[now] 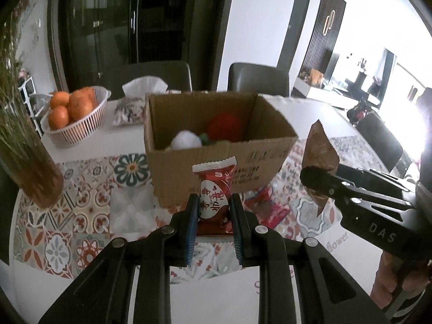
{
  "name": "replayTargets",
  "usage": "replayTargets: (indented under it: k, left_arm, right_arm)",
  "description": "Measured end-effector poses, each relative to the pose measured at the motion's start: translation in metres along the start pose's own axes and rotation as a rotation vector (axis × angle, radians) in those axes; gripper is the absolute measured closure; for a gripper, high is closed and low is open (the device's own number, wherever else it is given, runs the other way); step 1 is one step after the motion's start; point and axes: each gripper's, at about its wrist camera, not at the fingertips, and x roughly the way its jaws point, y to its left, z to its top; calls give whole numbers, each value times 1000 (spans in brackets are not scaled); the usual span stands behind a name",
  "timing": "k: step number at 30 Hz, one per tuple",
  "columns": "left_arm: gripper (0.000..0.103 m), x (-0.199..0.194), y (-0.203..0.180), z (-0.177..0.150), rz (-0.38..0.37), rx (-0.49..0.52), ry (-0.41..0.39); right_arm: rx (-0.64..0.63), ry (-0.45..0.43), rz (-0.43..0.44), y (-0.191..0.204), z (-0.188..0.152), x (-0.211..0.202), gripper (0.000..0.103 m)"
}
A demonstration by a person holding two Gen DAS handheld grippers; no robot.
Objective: Organize soft objects
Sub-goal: 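Carry the copper pouch with the right tool while the left tool carries the red-white packet to the box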
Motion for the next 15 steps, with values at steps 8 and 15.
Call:
replayTargets:
  k: [8, 15]
  left_arm:
    - [79, -12, -6, 16, -14, 3, -52]
    - [79, -13, -7, 31, -16, 14, -79]
  right_arm:
    - [2, -59, 8, 0, 13, -13, 62]
    - [-4, -87, 14, 0, 27, -15, 62]
